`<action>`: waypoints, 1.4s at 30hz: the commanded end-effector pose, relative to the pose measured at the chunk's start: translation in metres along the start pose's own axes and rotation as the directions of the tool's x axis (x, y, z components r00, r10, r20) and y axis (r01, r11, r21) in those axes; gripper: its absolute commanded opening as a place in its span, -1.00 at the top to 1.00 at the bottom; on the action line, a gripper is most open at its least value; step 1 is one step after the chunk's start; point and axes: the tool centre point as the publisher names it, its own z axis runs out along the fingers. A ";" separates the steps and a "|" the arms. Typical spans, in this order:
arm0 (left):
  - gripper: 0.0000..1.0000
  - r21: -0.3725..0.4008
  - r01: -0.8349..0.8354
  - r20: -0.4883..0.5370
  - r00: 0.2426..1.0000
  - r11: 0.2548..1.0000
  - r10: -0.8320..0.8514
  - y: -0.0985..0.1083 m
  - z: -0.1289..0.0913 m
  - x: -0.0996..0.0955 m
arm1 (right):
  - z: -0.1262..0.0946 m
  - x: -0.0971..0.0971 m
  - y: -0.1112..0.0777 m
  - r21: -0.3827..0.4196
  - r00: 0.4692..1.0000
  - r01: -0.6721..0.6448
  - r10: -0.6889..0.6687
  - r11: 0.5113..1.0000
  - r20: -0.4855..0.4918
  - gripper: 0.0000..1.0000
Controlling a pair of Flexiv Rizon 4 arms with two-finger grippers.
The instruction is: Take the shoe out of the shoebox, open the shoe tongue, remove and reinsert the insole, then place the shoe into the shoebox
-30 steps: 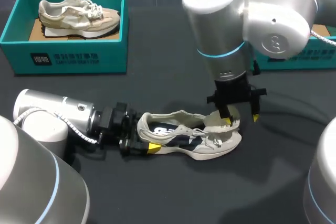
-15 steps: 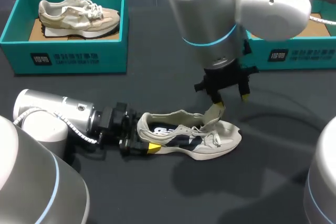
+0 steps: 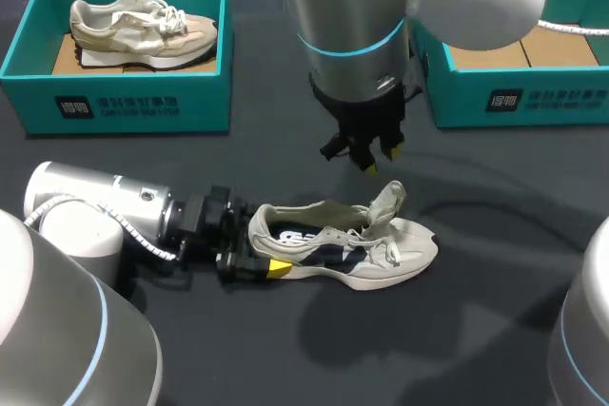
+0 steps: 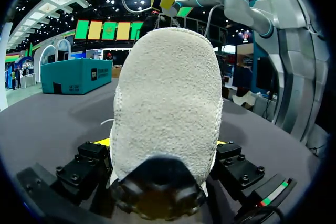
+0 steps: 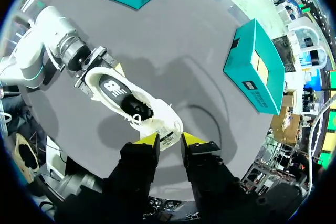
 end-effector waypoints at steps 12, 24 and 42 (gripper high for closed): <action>1.00 0.000 0.000 0.002 1.000 1.000 0.000 0.001 0.000 0.000 | -0.013 0.038 0.018 -0.115 0.852 0.506 -0.516 0.855 -0.085 1.00; 1.00 0.000 0.000 0.002 1.000 1.000 0.000 0.001 0.000 0.000 | -0.004 0.070 0.022 -0.061 0.778 0.620 -0.623 0.782 -0.081 1.00; 1.00 0.000 0.000 0.002 1.000 1.000 0.000 0.001 0.000 0.000 | 0.018 0.103 0.026 -0.093 0.666 0.732 -0.738 0.675 -0.109 1.00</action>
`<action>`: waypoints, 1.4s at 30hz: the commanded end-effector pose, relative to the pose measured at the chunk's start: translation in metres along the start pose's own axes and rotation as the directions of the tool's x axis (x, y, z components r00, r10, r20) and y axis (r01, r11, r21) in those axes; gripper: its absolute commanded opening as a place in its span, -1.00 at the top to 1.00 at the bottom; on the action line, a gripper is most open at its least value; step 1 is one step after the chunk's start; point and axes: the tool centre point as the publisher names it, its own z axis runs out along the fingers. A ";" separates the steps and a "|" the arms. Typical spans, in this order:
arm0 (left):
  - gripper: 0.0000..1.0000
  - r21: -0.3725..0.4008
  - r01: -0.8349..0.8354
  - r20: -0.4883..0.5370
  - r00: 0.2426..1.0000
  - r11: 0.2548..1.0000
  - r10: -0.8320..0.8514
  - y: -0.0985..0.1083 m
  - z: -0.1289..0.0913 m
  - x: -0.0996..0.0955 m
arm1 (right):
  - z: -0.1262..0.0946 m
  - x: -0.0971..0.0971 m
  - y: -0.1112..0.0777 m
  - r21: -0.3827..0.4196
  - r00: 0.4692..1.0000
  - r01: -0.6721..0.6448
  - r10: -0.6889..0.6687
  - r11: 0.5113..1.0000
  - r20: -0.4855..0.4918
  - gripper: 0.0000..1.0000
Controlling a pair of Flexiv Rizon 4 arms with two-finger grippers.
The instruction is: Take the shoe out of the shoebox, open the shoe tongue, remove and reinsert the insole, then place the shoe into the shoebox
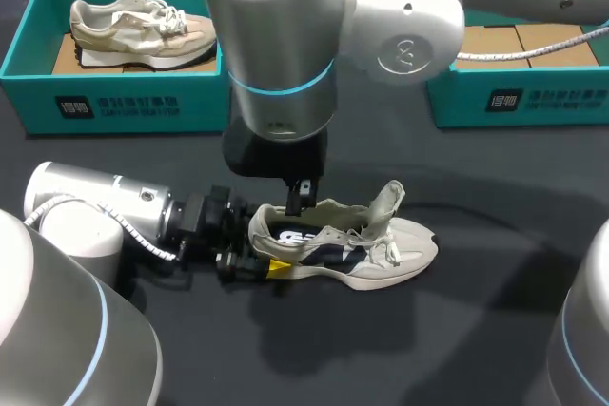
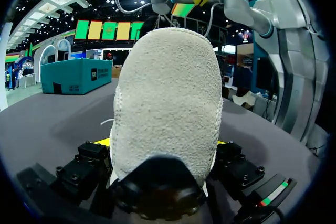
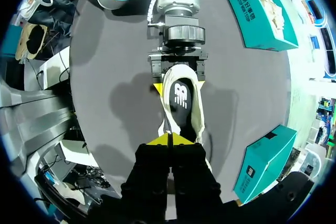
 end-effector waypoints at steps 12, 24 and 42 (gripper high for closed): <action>1.00 0.000 0.000 0.002 1.000 1.000 0.000 0.001 0.000 0.000 | 0.046 -0.002 0.024 0.030 0.999 0.043 -0.043 0.999 -0.007 1.00; 1.00 0.000 0.000 0.002 1.000 1.000 0.000 0.001 0.000 0.000 | 0.083 -0.010 0.028 0.087 1.000 0.008 -0.010 0.996 0.024 1.00; 1.00 0.000 0.000 0.002 1.000 1.000 0.000 0.001 0.000 0.000 | 0.107 -0.019 0.021 0.045 1.000 0.020 -0.021 0.999 0.020 1.00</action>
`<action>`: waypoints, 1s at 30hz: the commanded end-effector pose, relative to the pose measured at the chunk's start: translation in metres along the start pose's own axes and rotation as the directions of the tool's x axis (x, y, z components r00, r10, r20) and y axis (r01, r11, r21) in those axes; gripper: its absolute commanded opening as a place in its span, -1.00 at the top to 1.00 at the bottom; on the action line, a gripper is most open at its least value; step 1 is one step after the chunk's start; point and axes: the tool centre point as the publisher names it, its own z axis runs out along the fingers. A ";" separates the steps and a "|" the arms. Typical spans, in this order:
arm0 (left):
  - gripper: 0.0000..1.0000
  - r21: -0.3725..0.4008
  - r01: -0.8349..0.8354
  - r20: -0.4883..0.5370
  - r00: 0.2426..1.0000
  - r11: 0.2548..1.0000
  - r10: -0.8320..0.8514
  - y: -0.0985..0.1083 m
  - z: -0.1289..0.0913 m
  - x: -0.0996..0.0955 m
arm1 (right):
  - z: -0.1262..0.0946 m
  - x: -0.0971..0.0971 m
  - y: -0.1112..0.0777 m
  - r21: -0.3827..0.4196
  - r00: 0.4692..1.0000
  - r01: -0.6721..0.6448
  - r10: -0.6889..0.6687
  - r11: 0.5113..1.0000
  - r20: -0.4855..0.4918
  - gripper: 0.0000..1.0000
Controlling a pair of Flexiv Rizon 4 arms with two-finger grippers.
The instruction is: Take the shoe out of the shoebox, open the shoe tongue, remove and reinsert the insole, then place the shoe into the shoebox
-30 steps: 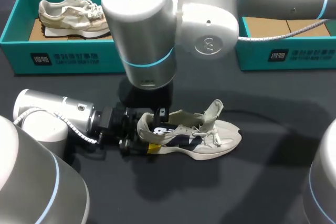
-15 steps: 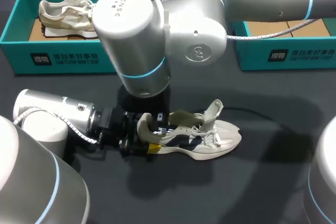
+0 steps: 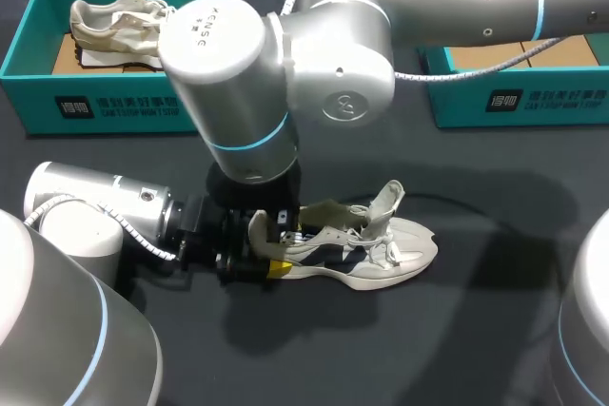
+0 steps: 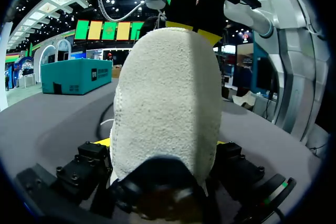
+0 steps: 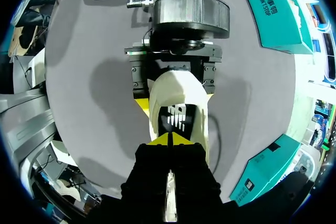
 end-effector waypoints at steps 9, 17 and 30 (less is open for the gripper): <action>1.00 0.000 0.000 0.002 1.000 1.000 0.000 0.001 0.000 0.000 | 0.040 -0.007 -0.015 -0.059 1.000 0.013 -0.011 0.998 0.021 1.00; 1.00 0.000 0.000 0.002 1.000 1.000 0.000 0.001 0.000 0.000 | 0.056 -0.015 -0.028 -0.085 1.000 0.003 -0.001 0.996 0.029 1.00; 1.00 0.000 0.000 0.002 1.000 1.000 0.000 0.001 0.000 0.000 | 0.062 -0.021 -0.050 -0.106 0.997 -0.034 0.042 0.994 0.069 1.00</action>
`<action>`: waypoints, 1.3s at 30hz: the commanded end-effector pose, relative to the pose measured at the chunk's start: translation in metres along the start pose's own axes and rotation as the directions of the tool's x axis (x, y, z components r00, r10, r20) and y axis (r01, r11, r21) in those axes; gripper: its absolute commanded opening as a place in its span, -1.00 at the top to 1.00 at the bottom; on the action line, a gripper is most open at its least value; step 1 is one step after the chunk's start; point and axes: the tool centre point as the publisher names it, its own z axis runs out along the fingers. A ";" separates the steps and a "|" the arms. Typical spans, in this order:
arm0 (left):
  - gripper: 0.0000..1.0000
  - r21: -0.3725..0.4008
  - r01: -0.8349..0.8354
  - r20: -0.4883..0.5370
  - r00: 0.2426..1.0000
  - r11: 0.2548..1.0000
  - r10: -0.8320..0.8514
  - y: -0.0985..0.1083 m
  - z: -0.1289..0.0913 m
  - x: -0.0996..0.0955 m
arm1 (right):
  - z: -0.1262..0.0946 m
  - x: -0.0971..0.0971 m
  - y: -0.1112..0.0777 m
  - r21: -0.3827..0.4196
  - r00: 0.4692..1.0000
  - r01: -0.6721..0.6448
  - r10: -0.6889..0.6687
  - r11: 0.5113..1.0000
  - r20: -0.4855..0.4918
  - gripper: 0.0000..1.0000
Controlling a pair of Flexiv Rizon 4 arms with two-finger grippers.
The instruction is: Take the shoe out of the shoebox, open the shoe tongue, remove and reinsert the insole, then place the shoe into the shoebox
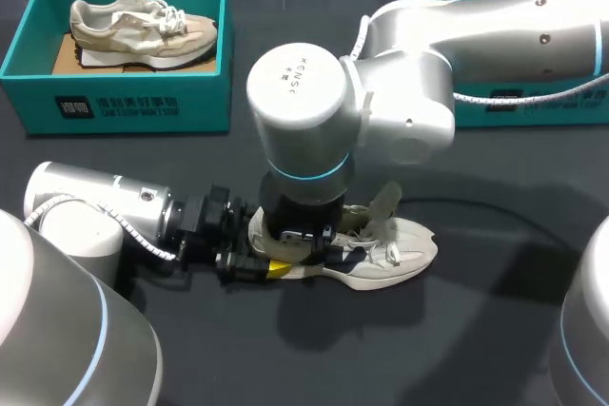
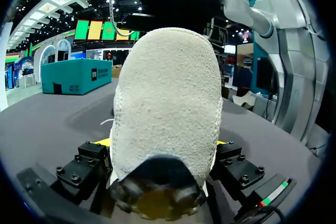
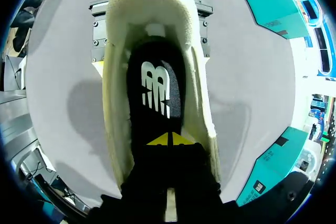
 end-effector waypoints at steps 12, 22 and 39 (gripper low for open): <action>1.00 0.000 0.000 0.002 1.000 1.000 0.000 0.001 0.000 0.000 | 0.014 -0.011 -0.011 -0.048 1.000 -0.008 0.008 0.999 -0.005 0.57; 1.00 0.000 0.000 0.002 1.000 1.000 0.000 0.001 0.000 0.000 | 0.028 -0.013 -0.008 -0.040 0.998 -0.011 0.009 0.999 -0.056 0.37; 1.00 0.000 0.000 0.002 1.000 1.000 0.000 0.001 0.000 0.000 | 0.058 0.022 -0.008 -0.018 0.972 -0.025 0.020 1.000 -0.234 0.91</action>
